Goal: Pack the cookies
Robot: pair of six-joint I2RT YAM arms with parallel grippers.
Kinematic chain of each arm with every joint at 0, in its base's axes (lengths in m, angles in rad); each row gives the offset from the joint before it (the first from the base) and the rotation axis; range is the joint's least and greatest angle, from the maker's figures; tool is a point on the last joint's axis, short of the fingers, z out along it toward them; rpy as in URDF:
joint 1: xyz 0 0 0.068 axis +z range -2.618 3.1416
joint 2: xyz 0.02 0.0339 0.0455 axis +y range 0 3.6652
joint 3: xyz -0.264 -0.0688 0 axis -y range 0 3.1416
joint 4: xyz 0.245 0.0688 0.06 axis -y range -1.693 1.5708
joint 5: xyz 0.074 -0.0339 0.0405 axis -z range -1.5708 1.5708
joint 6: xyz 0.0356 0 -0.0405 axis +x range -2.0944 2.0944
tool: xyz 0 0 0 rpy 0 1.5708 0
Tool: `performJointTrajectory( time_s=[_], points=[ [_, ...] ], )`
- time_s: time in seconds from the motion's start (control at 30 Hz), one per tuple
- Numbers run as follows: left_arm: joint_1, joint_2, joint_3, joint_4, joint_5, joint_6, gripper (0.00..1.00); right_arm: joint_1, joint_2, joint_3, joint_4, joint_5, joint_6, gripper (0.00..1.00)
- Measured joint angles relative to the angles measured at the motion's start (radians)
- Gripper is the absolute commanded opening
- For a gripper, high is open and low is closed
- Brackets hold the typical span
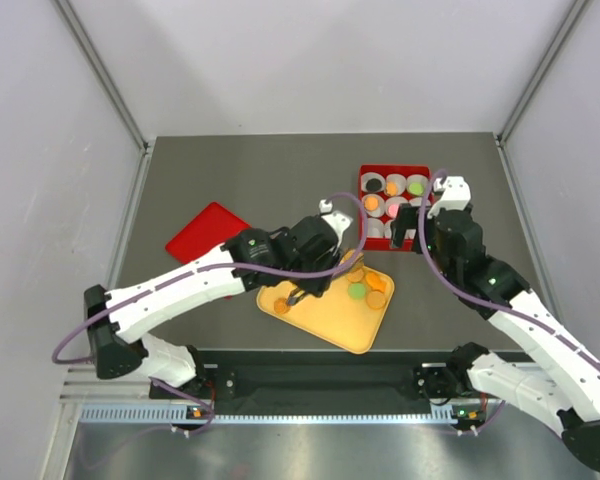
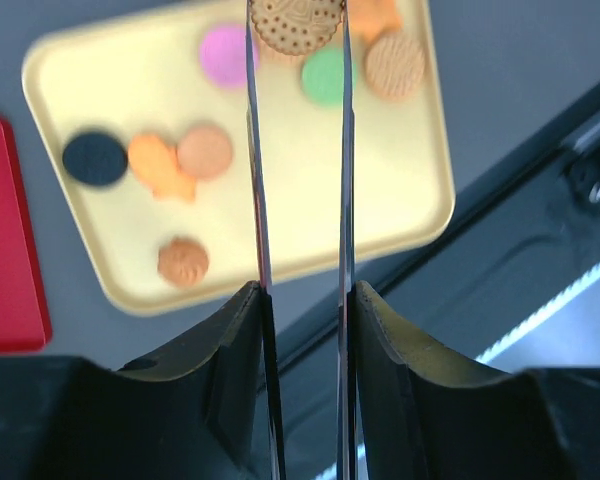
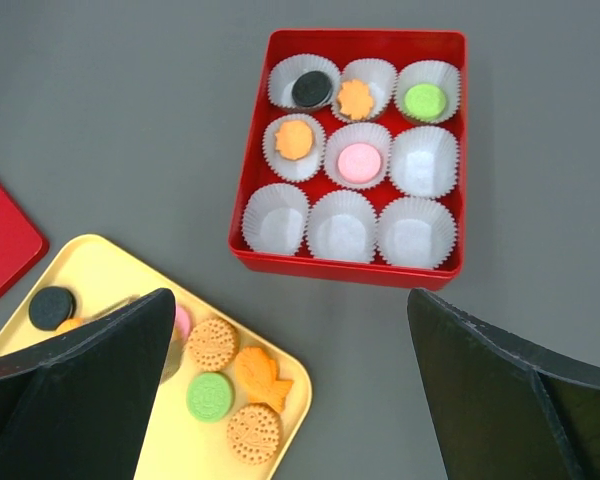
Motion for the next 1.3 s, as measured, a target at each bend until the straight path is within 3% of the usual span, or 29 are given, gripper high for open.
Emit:
performJointTrajectory(
  time_s=[0.27, 0.47, 0.7, 1.3],
  points=[
    [0.092, 0.220, 0.105, 0.275, 0.008, 0.042, 0.38, -0.004, -0.130, 0.009, -0.068, 0.085, 0.000, 1.00],
    [0.141, 0.502, 0.312, 0.466, 0.053, 0.086, 0.38, -0.005, -0.195, 0.058, -0.125, 0.119, 0.002, 1.00],
    [0.153, 0.750, 0.507, 0.541, 0.096, 0.115, 0.39, -0.005, -0.231, 0.095, -0.182, 0.146, 0.001, 1.00],
    [0.175, 0.831, 0.542, 0.594, 0.100, 0.138, 0.46, -0.005, -0.256, 0.105, -0.235, 0.167, 0.000, 1.00]
  ],
)
